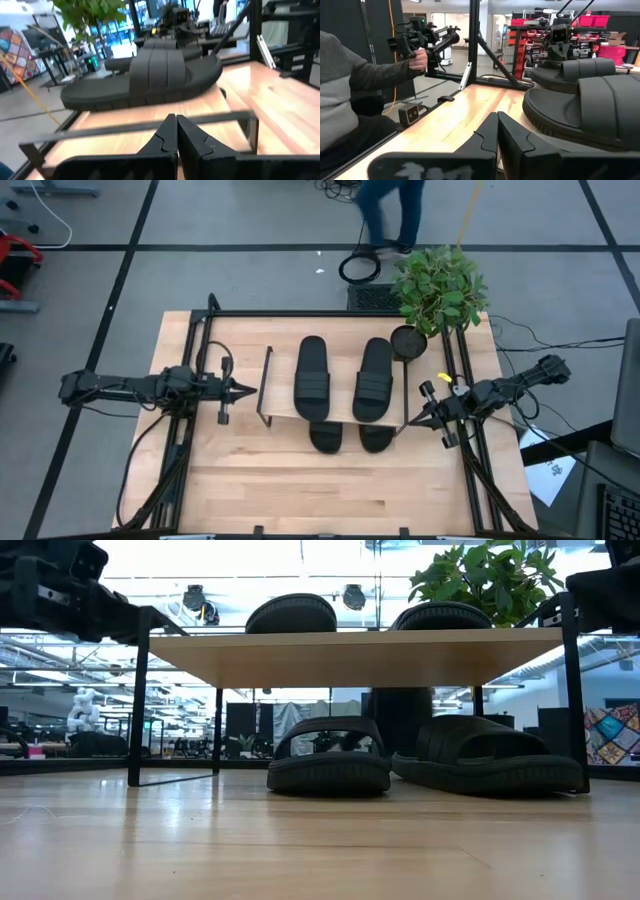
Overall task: Pick and place slides into the shelf
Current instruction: Return to Home Position
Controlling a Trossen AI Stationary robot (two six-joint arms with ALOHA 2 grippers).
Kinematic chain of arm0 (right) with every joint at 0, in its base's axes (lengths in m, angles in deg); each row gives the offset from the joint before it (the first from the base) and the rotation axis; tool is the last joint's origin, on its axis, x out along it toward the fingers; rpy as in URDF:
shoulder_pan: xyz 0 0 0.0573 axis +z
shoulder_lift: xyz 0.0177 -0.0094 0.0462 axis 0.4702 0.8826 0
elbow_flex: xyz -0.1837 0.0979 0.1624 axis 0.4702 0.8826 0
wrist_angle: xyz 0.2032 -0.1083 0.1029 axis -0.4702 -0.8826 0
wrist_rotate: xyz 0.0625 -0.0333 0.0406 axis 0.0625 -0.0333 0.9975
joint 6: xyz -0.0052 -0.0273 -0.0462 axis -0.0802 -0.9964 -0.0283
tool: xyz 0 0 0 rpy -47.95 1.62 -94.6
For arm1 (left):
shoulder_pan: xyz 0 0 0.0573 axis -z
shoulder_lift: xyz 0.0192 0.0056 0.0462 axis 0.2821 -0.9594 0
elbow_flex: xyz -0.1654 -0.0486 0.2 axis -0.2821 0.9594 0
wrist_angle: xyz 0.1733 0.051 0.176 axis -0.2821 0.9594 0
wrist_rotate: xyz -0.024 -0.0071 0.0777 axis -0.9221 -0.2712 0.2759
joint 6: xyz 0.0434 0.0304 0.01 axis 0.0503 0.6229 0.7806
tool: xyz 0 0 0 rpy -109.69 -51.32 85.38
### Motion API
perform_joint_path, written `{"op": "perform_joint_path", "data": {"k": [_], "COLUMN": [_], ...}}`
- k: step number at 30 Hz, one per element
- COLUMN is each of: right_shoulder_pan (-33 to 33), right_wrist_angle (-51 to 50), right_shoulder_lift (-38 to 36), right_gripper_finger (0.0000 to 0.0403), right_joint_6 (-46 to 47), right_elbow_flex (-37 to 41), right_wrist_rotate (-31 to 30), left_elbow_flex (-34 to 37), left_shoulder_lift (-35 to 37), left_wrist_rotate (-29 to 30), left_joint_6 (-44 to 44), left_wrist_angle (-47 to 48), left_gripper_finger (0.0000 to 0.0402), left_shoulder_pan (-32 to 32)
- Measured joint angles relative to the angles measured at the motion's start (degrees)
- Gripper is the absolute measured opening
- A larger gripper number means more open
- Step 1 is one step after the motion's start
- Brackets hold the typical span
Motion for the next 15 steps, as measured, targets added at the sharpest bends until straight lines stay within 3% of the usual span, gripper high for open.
{"op": "perform_joint_path", "data": {"k": [9, 15], "right_shoulder_pan": [0.0, 0.0], "right_wrist_angle": [-0.6, -0.6], "right_shoulder_lift": [0.0, 0.0], "right_gripper_finger": [0.0000, 0.0000], "right_joint_6": [0.1, 0.4], "right_elbow_flex": [0.1, 0.2], "right_wrist_rotate": [0.0, 0.0], "left_elbow_flex": [0.0, 0.0], "left_shoulder_lift": [0.0, 0.0], "left_wrist_rotate": [7.3, 7.7], "left_joint_6": [-0.2, -3.5], "left_wrist_angle": [1.7, 1.0], "left_gripper_finger": [0.0001, 0.0014], "left_shoulder_pan": [0.0, 0.0]}}
